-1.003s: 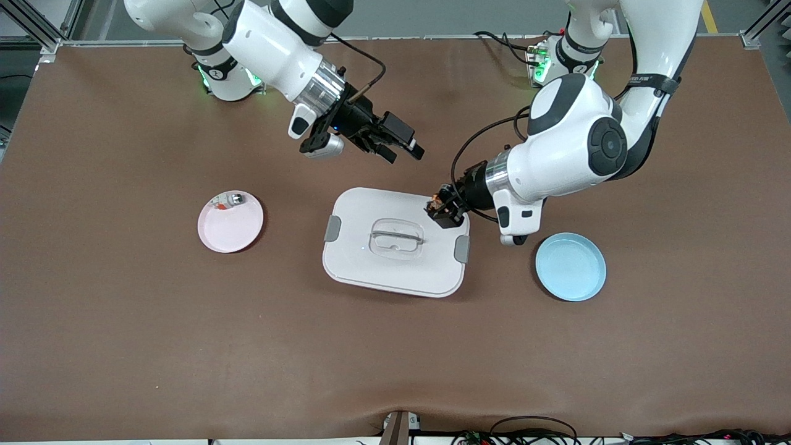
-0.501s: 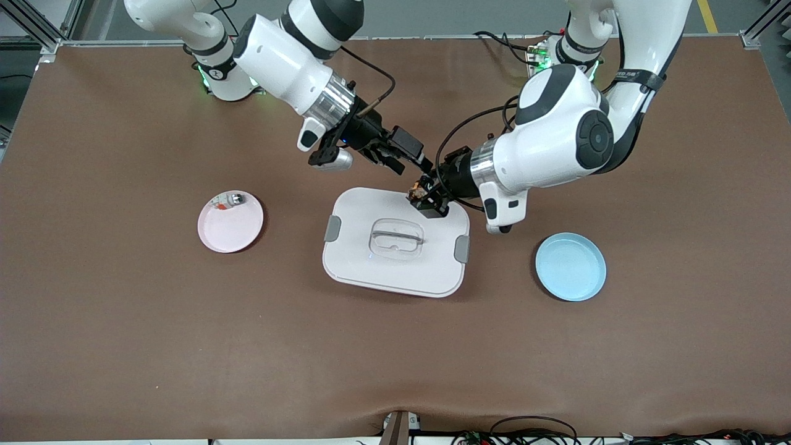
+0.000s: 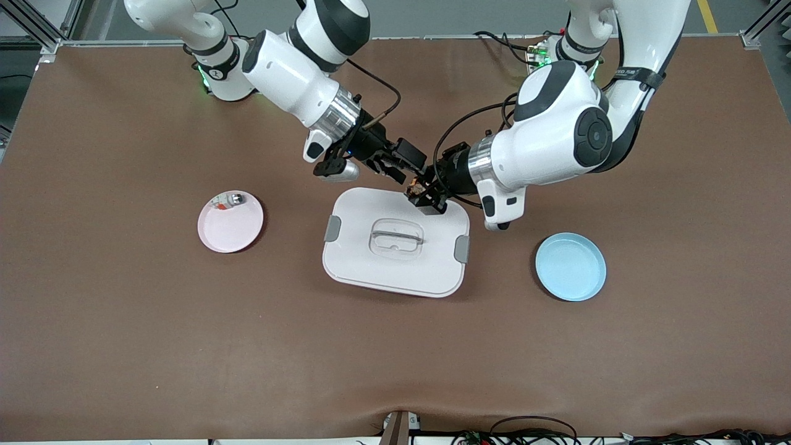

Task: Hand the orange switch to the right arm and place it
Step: 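Carry the switch over the box while the right gripper approaches it, then grasp the switch with the right gripper while the left gripper opens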

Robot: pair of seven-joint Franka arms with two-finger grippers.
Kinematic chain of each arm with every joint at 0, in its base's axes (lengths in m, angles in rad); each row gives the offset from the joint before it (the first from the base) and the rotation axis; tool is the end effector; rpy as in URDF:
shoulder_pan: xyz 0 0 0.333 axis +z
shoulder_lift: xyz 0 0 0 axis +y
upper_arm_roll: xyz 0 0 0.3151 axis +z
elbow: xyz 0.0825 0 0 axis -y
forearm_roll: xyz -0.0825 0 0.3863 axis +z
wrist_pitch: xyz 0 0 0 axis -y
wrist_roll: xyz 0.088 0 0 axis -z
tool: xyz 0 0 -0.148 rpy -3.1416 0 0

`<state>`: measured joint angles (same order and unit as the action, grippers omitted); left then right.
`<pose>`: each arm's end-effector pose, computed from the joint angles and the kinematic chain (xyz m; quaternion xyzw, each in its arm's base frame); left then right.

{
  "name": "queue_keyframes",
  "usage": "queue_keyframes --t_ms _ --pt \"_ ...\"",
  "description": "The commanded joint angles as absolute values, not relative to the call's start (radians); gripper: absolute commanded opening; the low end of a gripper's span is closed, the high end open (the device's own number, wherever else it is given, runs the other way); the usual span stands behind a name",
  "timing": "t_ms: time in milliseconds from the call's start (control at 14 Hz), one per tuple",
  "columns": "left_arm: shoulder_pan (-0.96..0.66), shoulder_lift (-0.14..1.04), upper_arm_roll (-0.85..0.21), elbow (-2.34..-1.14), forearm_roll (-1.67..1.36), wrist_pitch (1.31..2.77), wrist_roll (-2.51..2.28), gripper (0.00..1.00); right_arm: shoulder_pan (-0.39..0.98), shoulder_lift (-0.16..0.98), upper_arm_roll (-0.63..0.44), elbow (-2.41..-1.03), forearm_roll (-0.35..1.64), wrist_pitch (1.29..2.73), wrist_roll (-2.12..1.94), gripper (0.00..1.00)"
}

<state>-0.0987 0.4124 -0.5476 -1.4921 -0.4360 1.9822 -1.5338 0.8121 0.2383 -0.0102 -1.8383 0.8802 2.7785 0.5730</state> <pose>0.5569 -0.4095 0.4527 0.8123 0.4942 -0.2402 0.1957 0.4959 0.4803 0.4392 -0.8811 0.2223 -0.0642 0.4125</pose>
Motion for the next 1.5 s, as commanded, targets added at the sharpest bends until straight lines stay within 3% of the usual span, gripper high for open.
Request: queue_keyframes --t_ms 0,143,215,358,430,1003,1433 --pt "-0.104 0.423 -0.551 -1.463 -0.456 1.96 -1.549 0.0 0.819 0.273 -0.014 -1.798 0.888 2.784 0.557 1.0" --pt "-0.123 0.423 -0.551 -1.46 -0.468 1.96 -1.56 0.0 0.821 0.284 -0.014 -1.786 0.888 2.784 0.557 0.97" --pt "-0.123 0.423 -0.551 -1.46 -0.469 1.96 -1.562 0.0 0.819 0.285 -0.014 -1.781 0.888 2.784 0.557 0.75" --pt "-0.124 0.425 -0.551 -1.457 -0.471 1.96 -1.563 0.0 0.818 0.287 -0.014 -1.778 0.888 2.784 0.554 0.45" --pt "-0.133 0.425 -0.551 -1.45 -0.471 1.96 -1.568 0.0 0.818 0.287 -0.014 -1.778 0.888 2.784 0.554 0.38" --pt "-0.137 0.448 -0.551 -1.431 -0.471 1.962 -1.574 0.0 0.807 0.268 -0.017 -1.793 0.888 2.766 0.557 0.39" --pt "-0.137 0.449 -0.551 -1.431 -0.471 1.962 -1.572 0.0 0.782 0.2 -0.021 -1.822 0.888 2.668 0.56 0.4"
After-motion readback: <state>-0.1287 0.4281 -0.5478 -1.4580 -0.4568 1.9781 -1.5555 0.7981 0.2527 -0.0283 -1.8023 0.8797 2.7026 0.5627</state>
